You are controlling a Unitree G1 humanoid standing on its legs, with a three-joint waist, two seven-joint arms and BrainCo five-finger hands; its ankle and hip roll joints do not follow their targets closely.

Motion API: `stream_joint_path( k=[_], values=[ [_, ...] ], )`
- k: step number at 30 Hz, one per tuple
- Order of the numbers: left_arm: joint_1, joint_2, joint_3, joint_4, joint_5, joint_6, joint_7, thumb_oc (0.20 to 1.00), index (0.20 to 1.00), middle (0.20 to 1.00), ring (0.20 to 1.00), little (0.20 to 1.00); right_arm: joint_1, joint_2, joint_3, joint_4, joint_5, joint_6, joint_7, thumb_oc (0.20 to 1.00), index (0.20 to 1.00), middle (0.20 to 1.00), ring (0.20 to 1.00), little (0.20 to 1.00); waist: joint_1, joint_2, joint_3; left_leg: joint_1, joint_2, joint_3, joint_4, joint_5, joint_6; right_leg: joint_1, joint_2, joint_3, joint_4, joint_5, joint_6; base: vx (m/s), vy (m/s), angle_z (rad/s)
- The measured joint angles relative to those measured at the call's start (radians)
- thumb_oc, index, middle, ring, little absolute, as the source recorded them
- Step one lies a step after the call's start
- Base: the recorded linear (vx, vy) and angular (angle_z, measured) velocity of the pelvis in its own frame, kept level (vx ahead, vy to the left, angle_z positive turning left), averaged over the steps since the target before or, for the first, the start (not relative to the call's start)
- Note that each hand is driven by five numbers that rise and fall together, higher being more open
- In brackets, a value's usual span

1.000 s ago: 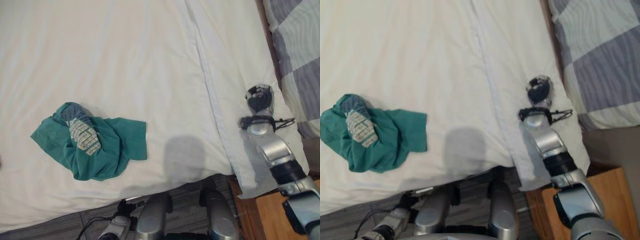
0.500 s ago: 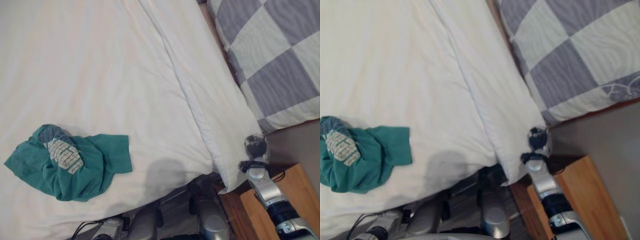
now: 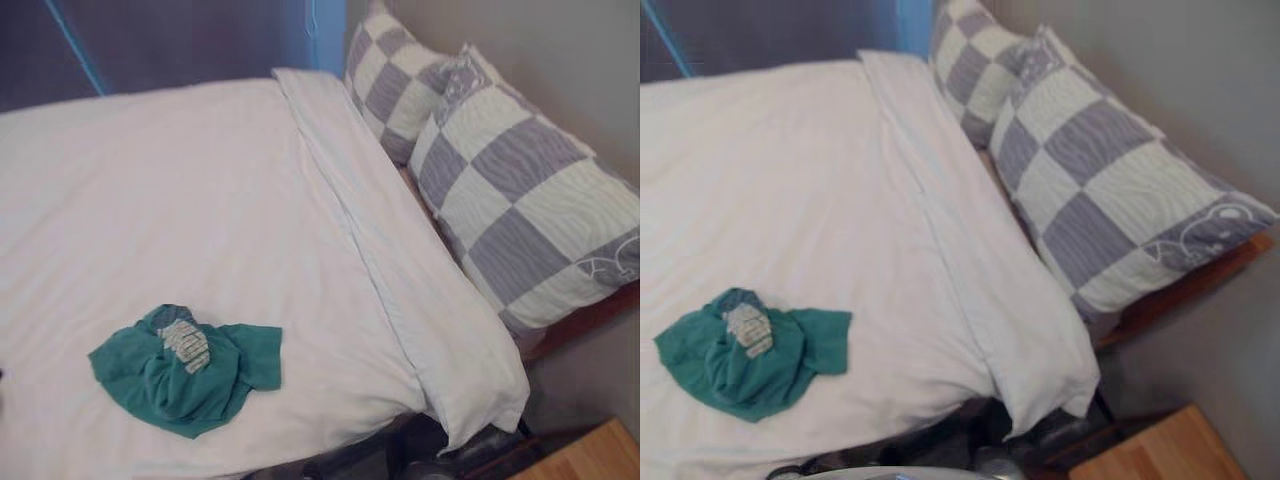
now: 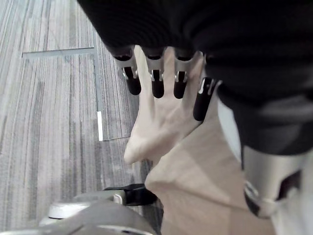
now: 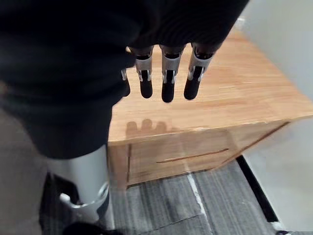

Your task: Tidy up the quilt and then pick up the clothes from the bed and put them into the laundry hamper.

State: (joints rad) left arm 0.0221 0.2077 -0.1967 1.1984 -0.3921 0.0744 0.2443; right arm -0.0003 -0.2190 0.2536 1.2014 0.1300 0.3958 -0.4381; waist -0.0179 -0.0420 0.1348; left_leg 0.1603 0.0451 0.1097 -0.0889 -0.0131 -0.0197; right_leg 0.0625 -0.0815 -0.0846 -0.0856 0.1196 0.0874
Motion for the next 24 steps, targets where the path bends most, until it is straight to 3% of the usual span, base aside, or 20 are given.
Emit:
stream_joint_path(
  k=[4, 9, 16, 18, 20, 22, 24],
  values=[
    [0.015, -0.009, 0.003, -0.001, -0.062, -0.002, 0.026, 1.000, 1.000, 1.000, 1.000, 1.000, -0.022, -0.001, 0.119, -0.027, -0.162, -0.018, 0.015, 1.000, 1.000, 1.000, 1.000, 1.000, 0.048, 0.001, -0.069, 0.004, 0.002, -0.039, 0.000, 0.002, -0.001, 0.017, 0.002, -0.027, 0.000, -0.008, -0.011, 0.06, -0.091, 0.20],
    [0.021, -0.011, 0.062, 0.018, -0.158, -0.017, 0.098, 1.000, 1.000, 1.000, 1.000, 1.000, -0.028, 0.001, 0.151, -0.044, -0.205, -0.033, 0.045, 1.000, 1.000, 1.000, 1.000, 1.000, 0.083, -0.016, -0.070, 0.002, 0.007, -0.076, 0.000, 0.003, -0.002, 0.031, 0.002, -0.063, 0.012, -0.012, -0.017, 0.05, -0.169, 0.24],
    [0.063, -0.012, 0.177, 0.088, -0.181, -0.072, 0.161, 1.000, 1.000, 1.000, 1.000, 1.000, 0.027, 0.002, 0.137, 0.031, -0.204, -0.030, 0.081, 1.000, 1.000, 1.000, 1.000, 1.000, 0.086, -0.025, -0.054, 0.035, 0.027, -0.123, 0.043, -0.003, -0.007, 0.091, 0.017, -0.105, 0.060, -0.063, -0.034, 0.10, -0.094, 0.21],
    [0.043, -0.011, 0.197, 0.091, -0.170, -0.085, 0.179, 1.000, 1.000, 1.000, 1.000, 1.000, 0.035, 0.002, 0.132, 0.030, -0.202, -0.031, 0.083, 1.000, 1.000, 1.000, 1.000, 1.000, 0.077, -0.031, -0.032, -0.004, 0.036, -0.094, 0.124, -0.033, -0.007, 0.092, 0.005, -0.141, 0.101, -0.088, -0.038, -0.13, 0.092, 0.53],
    [-0.018, -0.011, 0.150, 0.098, -0.090, -0.097, 0.193, 1.000, 1.000, 1.000, 1.000, 1.000, 0.040, -0.001, 0.113, 0.027, -0.145, -0.028, 0.070, 1.000, 1.000, 1.000, 1.000, 1.000, 0.059, -0.036, 0.002, -0.073, 0.089, 0.085, 0.174, -0.082, 0.000, 0.052, -0.031, -0.210, 0.165, -0.122, -0.039, -0.09, 0.254, 1.04],
    [-0.058, -0.011, 0.140, 0.085, -0.050, -0.114, 0.195, 1.000, 1.000, 1.000, 1.000, 1.000, 0.017, -0.009, 0.073, 0.032, -0.101, -0.031, 0.059, 1.000, 1.000, 1.000, 1.000, 1.000, 0.037, -0.052, 0.058, -0.074, 0.085, 0.125, 0.176, -0.058, 0.003, 0.032, -0.086, -0.244, 0.189, -0.138, -0.033, -0.05, 0.313, 0.75],
    [-0.054, -0.013, 0.140, 0.076, -0.029, -0.122, 0.205, 1.000, 1.000, 1.000, 1.000, 1.000, -0.012, -0.034, 0.062, 0.029, -0.080, -0.036, 0.042, 1.000, 1.000, 1.000, 1.000, 1.000, 0.028, -0.027, 0.097, -0.112, 0.126, 0.086, 0.256, -0.060, -0.017, 0.017, -0.106, -0.244, 0.201, -0.140, -0.030, -0.01, 0.329, 0.23]
  ],
)
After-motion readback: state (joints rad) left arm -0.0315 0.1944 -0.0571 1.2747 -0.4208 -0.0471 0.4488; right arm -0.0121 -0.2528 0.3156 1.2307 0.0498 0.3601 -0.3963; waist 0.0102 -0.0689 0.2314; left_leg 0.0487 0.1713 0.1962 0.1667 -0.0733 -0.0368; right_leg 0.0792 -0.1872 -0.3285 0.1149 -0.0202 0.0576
